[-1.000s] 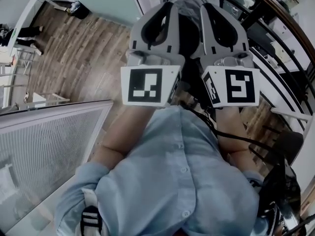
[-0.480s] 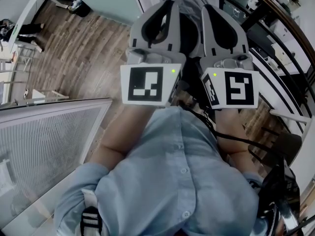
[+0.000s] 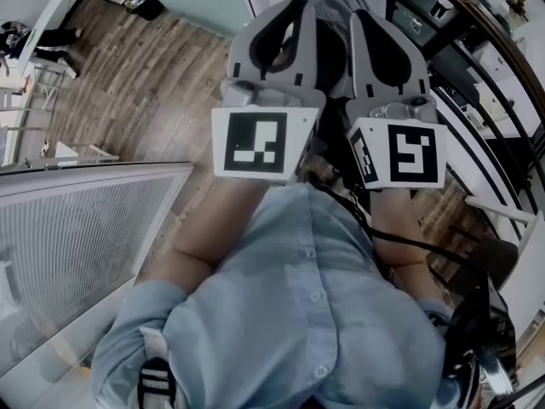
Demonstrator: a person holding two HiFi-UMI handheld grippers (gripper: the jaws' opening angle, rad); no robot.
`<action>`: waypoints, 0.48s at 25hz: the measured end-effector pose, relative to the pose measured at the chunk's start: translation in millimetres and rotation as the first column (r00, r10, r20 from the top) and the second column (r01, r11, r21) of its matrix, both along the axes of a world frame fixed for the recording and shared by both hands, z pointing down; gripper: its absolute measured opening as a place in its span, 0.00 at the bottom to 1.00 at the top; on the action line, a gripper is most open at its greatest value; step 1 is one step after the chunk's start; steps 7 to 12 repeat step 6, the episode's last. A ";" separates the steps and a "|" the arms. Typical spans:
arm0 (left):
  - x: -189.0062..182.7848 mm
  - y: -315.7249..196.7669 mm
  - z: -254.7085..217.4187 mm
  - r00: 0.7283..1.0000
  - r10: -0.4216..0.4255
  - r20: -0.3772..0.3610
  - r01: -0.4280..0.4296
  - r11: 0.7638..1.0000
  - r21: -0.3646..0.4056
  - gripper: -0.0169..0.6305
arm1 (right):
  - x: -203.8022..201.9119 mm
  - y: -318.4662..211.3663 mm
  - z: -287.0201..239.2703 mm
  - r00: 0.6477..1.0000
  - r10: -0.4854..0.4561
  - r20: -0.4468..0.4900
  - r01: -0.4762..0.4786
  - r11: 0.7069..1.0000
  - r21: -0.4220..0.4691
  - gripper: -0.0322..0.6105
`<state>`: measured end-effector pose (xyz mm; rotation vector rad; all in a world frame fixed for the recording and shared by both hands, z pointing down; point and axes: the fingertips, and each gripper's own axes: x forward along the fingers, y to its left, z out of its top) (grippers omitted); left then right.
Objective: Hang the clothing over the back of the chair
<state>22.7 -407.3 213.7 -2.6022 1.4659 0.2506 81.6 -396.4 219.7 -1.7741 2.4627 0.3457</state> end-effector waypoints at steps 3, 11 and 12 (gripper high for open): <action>-0.6 -2.0 -0.6 1.000 -0.003 -0.001 0.003 1.000 -0.001 0.05 | -0.9 -2.7 0.0 1.000 -0.003 0.001 0.003 1.000 -0.002 0.07; -2.4 -4.3 0.2 1.000 -0.007 -0.003 0.007 1.000 -0.005 0.05 | -2.8 -5.2 1.1 1.000 -0.006 0.000 0.006 1.000 -0.004 0.07; -2.4 -4.3 0.2 1.000 -0.007 -0.003 0.007 1.000 -0.005 0.05 | -2.8 -5.2 1.1 1.000 -0.006 0.000 0.006 1.000 -0.004 0.07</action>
